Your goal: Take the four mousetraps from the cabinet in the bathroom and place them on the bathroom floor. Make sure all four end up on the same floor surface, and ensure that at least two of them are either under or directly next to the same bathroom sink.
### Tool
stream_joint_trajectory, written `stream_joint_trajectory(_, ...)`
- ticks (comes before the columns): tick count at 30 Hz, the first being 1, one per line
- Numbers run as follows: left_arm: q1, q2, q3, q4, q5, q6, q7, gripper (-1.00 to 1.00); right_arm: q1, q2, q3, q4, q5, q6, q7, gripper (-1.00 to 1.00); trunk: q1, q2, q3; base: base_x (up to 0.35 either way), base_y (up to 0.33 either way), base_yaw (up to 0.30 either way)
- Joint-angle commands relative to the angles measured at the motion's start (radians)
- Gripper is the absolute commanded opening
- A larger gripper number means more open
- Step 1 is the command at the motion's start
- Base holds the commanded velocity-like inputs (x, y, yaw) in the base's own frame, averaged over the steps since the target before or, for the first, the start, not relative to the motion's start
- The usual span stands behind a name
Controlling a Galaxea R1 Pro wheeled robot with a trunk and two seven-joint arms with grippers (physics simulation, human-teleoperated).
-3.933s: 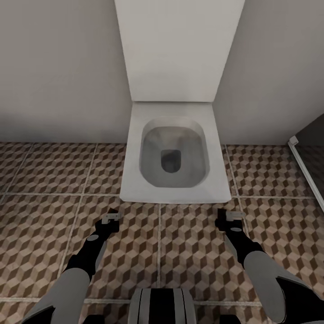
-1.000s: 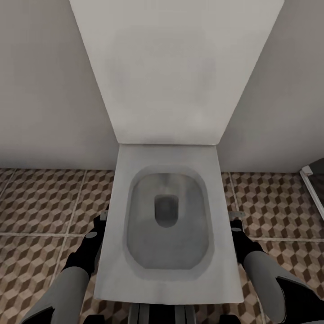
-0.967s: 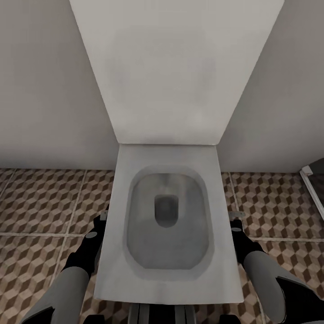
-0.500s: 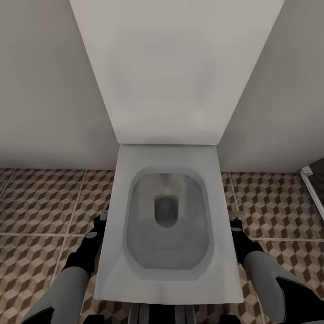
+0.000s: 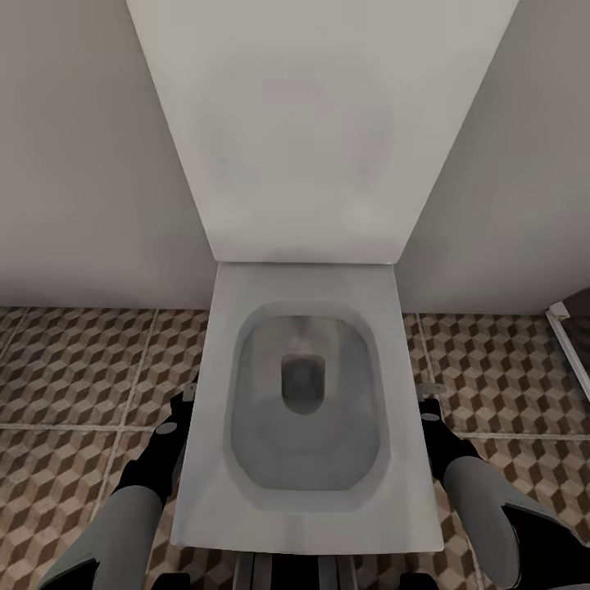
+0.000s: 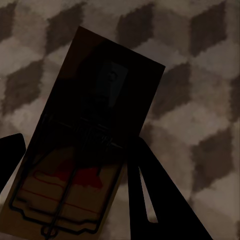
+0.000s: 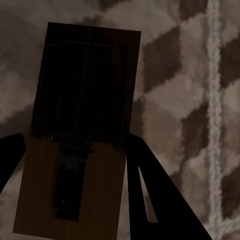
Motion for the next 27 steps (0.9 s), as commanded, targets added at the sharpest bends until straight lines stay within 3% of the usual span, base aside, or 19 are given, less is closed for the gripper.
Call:
stream_joint_trajectory(1,0.000,-0.002,0.009,-0.001,-0.009,-0.001,-0.014,-1.00,0.000,0.001,-0.004,-0.001,0.007,0.003,-0.002,-1.00,0.000,0.000,-0.001,0.000,0.000,0.000)
stream_joint_trajectory(27,-0.001,0.005,0.014,0.001,-0.009,-0.001,-0.016,-1.00,0.000,0.001,-0.002,-0.001,0.014,0.030,-0.007,-1.00,0.000,0.000,-0.001,0.000,0.000,0.000)
